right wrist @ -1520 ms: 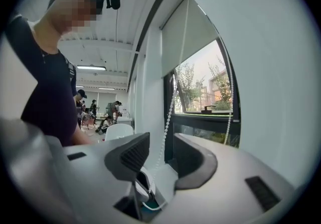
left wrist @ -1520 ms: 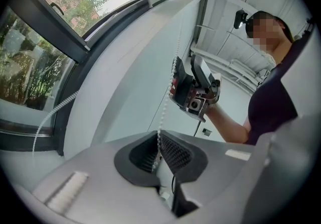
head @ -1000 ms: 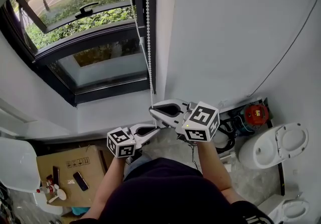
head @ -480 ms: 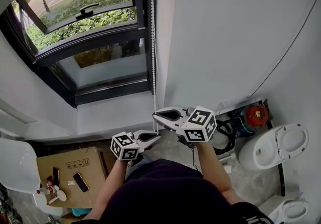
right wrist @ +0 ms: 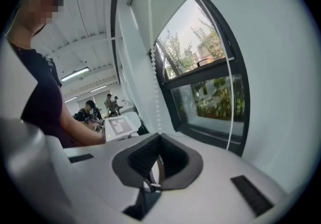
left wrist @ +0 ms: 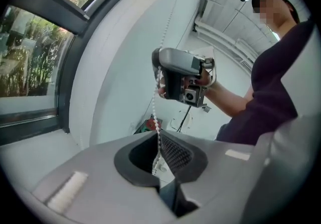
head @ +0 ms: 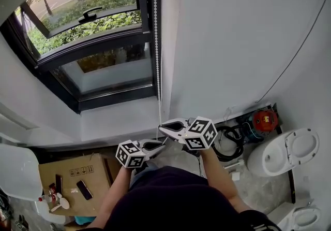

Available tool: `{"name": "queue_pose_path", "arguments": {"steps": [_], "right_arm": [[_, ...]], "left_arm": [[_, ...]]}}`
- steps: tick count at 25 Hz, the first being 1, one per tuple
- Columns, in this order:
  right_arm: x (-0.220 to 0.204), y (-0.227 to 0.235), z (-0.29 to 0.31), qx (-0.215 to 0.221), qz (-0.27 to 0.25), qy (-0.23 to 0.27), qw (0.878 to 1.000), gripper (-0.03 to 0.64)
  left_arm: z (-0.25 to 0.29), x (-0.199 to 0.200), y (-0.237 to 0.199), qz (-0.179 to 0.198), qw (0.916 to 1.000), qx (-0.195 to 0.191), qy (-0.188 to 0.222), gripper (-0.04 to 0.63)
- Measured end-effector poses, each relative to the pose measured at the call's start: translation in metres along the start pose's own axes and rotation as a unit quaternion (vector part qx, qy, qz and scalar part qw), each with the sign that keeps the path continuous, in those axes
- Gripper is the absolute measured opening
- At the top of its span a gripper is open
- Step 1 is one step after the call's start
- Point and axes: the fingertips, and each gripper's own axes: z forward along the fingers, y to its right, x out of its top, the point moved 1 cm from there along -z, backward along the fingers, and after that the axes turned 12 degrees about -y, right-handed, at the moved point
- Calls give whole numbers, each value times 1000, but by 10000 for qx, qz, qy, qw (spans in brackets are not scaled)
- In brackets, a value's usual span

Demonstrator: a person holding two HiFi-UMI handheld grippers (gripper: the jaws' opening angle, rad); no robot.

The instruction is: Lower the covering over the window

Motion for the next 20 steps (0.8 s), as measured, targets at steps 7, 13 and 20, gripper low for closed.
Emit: {"name": "queue_pose_path", "arguments": {"steps": [7,13,20], "right_arm": [[-18,2,10,68,246,-38,9997,12],[-18,2,10,78,249,-12,9997,12],[-18,5,9,49,253,16,9997,12]], "left_arm": [[2,-7,-1,-101,9999,18,-15,23],[-2,-2,2,21,9999,100,68,26],[-52,59,5,251,9927,293,1138,130]]}}
